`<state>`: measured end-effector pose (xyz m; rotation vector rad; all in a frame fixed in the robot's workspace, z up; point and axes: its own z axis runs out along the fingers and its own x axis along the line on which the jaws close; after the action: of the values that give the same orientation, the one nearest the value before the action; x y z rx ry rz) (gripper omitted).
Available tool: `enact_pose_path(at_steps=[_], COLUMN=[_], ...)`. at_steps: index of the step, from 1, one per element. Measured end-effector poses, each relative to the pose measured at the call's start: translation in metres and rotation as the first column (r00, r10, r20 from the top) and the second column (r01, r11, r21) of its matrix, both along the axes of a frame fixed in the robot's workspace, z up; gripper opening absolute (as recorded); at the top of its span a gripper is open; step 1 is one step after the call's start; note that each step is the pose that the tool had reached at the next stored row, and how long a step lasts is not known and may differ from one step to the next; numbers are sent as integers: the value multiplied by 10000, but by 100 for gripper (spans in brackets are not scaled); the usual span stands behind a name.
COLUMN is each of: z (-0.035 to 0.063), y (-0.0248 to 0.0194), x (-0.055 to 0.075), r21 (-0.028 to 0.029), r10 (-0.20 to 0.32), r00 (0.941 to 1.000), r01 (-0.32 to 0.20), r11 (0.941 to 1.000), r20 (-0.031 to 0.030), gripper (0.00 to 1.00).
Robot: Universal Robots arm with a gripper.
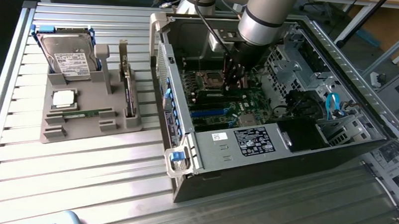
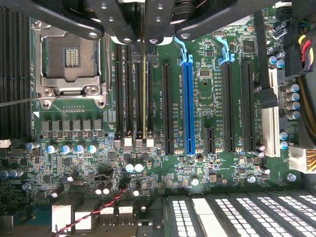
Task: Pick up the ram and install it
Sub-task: 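Insert the ram into the slot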
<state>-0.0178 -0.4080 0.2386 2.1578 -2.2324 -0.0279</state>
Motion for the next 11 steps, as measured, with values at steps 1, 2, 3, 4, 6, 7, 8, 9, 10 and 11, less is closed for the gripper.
enact_pose_path(at_steps=[1, 2, 3, 4, 6, 7, 8, 9, 10, 11], z=[-1, -2, -3, -5, -7, -8, -11, -11, -10, -10], y=[0, 0, 0, -1, -3, -3, -2, -2, -2, -2], x=[1, 3, 6, 8, 14, 16, 17, 17, 17, 17], r21=[0, -1, 0, 1, -1, 0, 4, 3, 1, 1], r10=[0, 1, 2, 0, 0, -1, 0, 0, 0, 0], r00=[10000, 10000, 10000, 10000, 10000, 10000, 10000, 10000, 10000, 10000], r01=[0, -1, -2, 0, 0, 1, 0, 0, 0, 0], r11=[10000, 10000, 10000, 10000, 10000, 10000, 10000, 10000, 10000, 10000], r20=[0, 0, 0, 1, -1, 1, 4, 2, 1, 1], gripper=[12, 12, 12, 12, 12, 12, 12, 12, 12, 12])
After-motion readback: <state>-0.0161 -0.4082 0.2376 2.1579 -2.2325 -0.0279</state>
